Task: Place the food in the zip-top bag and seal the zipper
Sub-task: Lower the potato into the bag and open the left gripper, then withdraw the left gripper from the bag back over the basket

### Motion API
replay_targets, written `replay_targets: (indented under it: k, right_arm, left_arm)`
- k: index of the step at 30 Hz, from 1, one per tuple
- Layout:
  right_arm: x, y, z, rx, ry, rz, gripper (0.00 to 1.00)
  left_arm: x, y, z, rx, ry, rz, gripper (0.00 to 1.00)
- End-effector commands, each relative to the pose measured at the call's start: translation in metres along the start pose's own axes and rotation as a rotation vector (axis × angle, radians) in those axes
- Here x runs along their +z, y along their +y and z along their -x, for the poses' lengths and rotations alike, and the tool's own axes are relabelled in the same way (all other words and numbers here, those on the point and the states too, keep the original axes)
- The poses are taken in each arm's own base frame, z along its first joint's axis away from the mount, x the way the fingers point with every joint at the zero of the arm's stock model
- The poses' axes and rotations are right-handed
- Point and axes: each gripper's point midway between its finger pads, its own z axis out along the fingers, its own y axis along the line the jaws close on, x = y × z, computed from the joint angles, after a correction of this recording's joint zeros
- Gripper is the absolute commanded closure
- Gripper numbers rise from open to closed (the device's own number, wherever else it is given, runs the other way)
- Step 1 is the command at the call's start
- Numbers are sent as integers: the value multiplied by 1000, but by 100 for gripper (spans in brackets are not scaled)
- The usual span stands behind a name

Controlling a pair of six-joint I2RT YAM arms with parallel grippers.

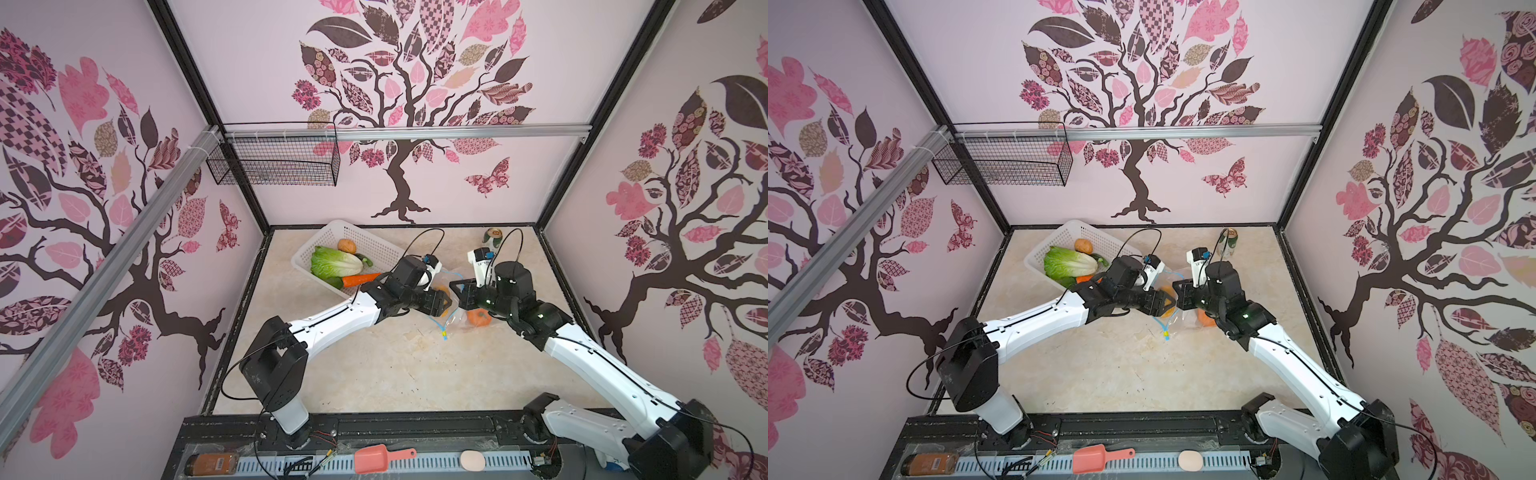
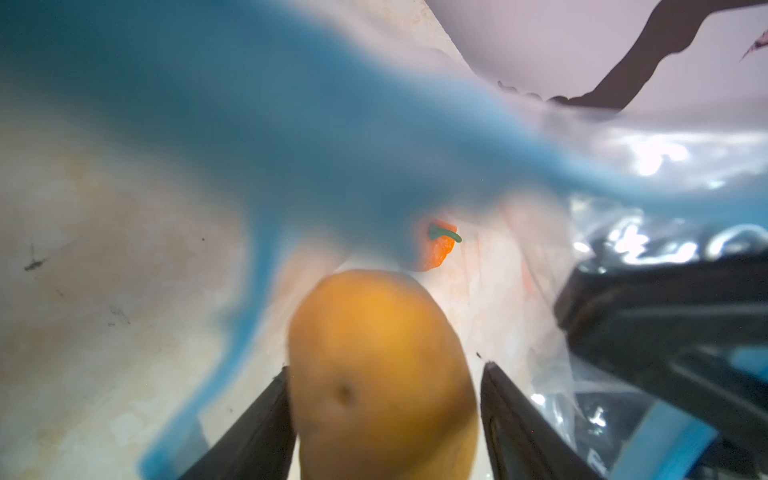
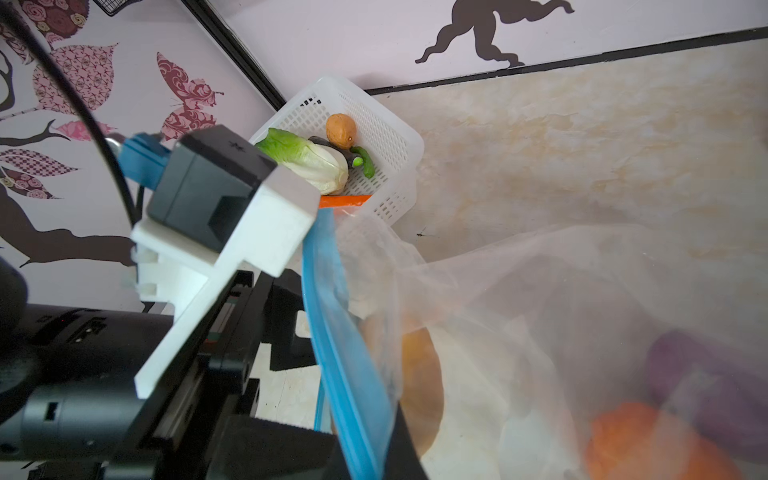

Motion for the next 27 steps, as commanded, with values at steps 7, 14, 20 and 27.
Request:
replay_targets:
  k: [7, 14, 20, 27]
  right_arm:
    - [-5, -2, 5, -3, -27, -19, 100]
    - [-4, -9, 6, 0, -37, -59, 100]
    - [-3, -13, 9, 4, -49, -86, 100]
    - [0, -15, 12, -2, -54, -93, 100]
  left_arm:
    - [-27, -20, 24, 4, -60, -33, 22]
    - [-58, -35, 37, 19, -129, -65, 22]
    - [-90, -31, 48, 25, -211, -39, 20]
    - [-119, 19, 66, -97, -305, 47, 16]
